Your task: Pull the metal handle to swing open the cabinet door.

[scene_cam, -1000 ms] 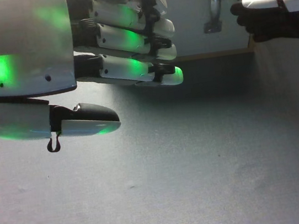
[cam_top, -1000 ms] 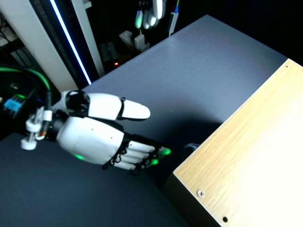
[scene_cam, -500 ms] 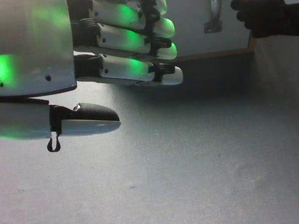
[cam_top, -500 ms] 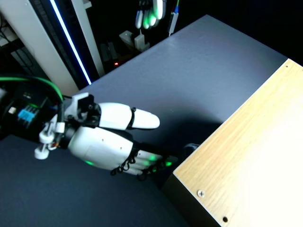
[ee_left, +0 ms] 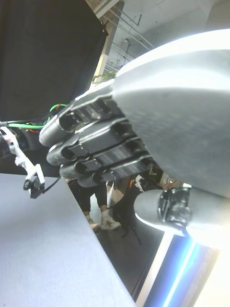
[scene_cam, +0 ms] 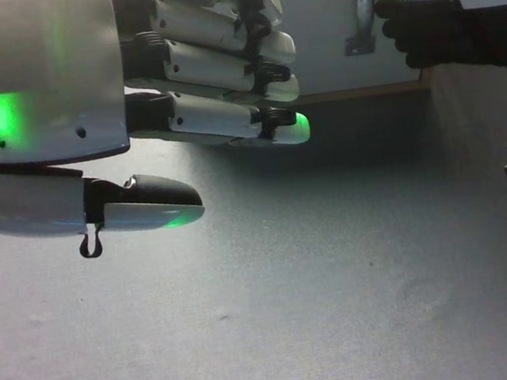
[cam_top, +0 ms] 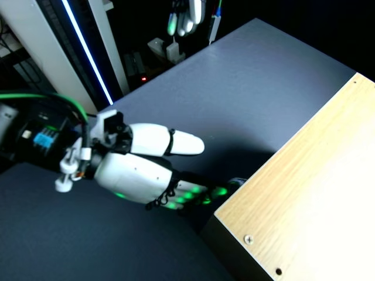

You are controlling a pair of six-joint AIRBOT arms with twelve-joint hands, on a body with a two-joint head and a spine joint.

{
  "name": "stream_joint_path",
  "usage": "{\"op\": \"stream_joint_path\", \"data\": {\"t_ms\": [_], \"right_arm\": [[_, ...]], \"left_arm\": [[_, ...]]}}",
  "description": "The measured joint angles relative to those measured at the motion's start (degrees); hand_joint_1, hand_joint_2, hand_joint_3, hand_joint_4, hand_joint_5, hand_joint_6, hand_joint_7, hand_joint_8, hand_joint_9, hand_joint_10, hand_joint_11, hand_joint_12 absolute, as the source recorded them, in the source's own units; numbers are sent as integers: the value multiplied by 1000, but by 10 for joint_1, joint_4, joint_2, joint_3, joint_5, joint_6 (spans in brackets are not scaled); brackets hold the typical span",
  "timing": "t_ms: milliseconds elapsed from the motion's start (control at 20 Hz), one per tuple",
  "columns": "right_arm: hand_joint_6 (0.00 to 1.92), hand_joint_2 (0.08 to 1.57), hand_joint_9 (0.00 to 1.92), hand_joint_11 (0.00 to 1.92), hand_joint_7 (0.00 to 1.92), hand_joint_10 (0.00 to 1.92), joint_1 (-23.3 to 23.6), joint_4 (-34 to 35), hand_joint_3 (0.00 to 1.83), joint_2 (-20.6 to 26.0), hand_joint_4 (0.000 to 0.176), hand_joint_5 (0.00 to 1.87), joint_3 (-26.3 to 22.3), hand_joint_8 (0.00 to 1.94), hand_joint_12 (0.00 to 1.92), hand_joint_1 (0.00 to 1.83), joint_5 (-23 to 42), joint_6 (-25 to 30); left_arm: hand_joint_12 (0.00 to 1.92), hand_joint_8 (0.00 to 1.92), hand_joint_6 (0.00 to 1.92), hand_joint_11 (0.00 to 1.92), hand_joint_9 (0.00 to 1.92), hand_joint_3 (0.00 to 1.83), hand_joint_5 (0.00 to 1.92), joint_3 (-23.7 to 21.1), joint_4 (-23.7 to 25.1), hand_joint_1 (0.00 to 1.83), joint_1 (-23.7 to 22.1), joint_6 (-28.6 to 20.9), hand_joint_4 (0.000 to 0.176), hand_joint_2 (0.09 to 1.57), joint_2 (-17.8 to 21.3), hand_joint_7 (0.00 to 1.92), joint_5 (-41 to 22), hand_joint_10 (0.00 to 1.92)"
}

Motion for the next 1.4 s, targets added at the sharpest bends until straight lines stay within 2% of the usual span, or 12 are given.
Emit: {"op": "stream_joint_path", "data": {"t_ms": [400,1150,1400], "right_arm": [[4,1571,153,0,173,1,0,2,3,-8,0,175,7,1,427,0,2,0],[2,1565,154,0,175,0,-1,-51,1,17,0,178,-44,0,465,0,-1,0],[0,1568,138,0,160,1,-5,-63,2,27,0,155,-63,1,413,0,0,0]], "left_arm": [[844,3,8,166,547,25,574,0,0,0,0,0,0,1561,0,595,0,2],[837,0,0,139,528,28,529,0,0,0,0,0,0,1571,0,568,0,0],[834,0,0,128,507,38,503,0,0,0,0,0,0,1571,0,545,0,0]]}}
